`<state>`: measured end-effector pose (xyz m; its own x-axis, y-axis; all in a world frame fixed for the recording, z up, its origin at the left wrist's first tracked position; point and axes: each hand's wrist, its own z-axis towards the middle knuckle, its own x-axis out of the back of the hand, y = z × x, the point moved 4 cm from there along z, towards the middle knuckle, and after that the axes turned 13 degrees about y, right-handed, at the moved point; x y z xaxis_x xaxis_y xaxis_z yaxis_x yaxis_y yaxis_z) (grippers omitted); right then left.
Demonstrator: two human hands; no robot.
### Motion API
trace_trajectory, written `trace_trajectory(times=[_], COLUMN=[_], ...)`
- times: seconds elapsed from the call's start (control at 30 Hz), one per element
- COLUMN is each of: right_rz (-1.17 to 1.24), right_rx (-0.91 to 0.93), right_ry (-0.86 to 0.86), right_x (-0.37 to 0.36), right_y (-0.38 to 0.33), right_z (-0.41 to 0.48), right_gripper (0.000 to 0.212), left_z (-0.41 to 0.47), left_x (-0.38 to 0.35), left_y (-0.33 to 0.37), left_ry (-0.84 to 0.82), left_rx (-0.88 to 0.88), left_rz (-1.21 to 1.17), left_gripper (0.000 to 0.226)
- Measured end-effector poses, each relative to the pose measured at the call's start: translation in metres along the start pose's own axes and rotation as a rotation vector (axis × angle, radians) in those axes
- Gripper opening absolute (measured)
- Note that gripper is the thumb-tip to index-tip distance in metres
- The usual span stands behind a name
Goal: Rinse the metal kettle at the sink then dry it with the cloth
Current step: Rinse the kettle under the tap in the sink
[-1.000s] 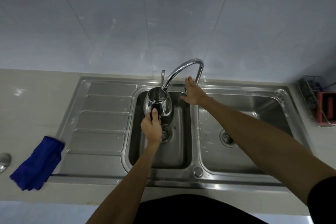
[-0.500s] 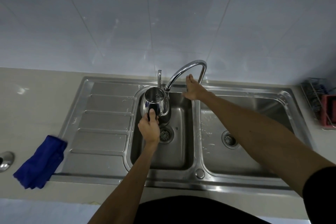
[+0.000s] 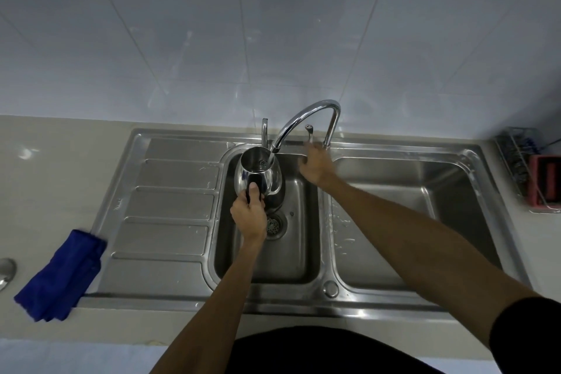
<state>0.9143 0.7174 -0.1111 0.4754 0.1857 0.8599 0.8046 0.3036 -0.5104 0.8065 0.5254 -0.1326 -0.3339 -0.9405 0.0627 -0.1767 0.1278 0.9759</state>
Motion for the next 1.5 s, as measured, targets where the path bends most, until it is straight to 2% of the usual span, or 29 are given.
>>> trace_trajectory(times=[0.03, 0.07, 0.17, 0.23, 0.37, 0.57, 0.7, 0.9, 1.03, 1.2, 1.5], right_rz=[0.058, 0.117, 0.333, 0.533, 0.844, 1.138, 1.314, 1.406, 1.401, 1.366, 1.263], right_rx=[-0.066, -0.148, -0.479, -0.661, -0.879, -1.152, -1.23, -1.282, -1.298, -1.321, -1.344], right_ry=[-0.039, -0.107, -0.337, -0.411, -0.49, -0.481, -0.433, -0.385, -0.351, -0.392, -0.281], right_x=[-0.007, -0.015, -0.035, -0.044, -0.04, -0.037, -0.05, -0.051, -0.046, -0.049, -0.063], right_y=[0.003, 0.005, 0.01, 0.007, -0.008, -0.021, -0.02, -0.024, -0.023, -0.021, 0.0], right_z=[-0.007, -0.015, -0.038, -0.049, -0.069, -0.087, -0.093, -0.096, -0.097, -0.1, -0.1], right_gripper=[0.037, 0.036, 0.06, 0.066, 0.054, 0.059, 0.062, 0.061, 0.058, 0.063, 0.072], left_z=[-0.001, -0.003, -0.006, -0.006, -0.008, -0.012, -0.016, -0.016, -0.016, -0.019, -0.022], left_x=[-0.001, -0.002, -0.003, -0.003, -0.002, 0.0, 0.0, 0.004, 0.006, 0.007, 0.012], left_y=[0.001, 0.002, 0.006, 0.006, 0.008, 0.01, 0.012, 0.018, 0.023, 0.022, 0.014], left_ry=[0.001, 0.002, 0.0, -0.007, -0.026, -0.004, -0.042, -0.099, -0.173, -0.225, -0.312], left_rx=[-0.01, -0.02, -0.027, -0.024, -0.021, -0.01, -0.033, -0.06, -0.077, -0.068, -0.007], left_rz=[0.0, 0.006, 0.018, 0.016, -0.005, -0.039, -0.043, -0.017, 0.003, 0.048, 0.089], left_gripper=[0.035, 0.036, 0.038, 0.038, 0.035, 0.036, 0.037, 0.042, 0.042, 0.034, 0.036])
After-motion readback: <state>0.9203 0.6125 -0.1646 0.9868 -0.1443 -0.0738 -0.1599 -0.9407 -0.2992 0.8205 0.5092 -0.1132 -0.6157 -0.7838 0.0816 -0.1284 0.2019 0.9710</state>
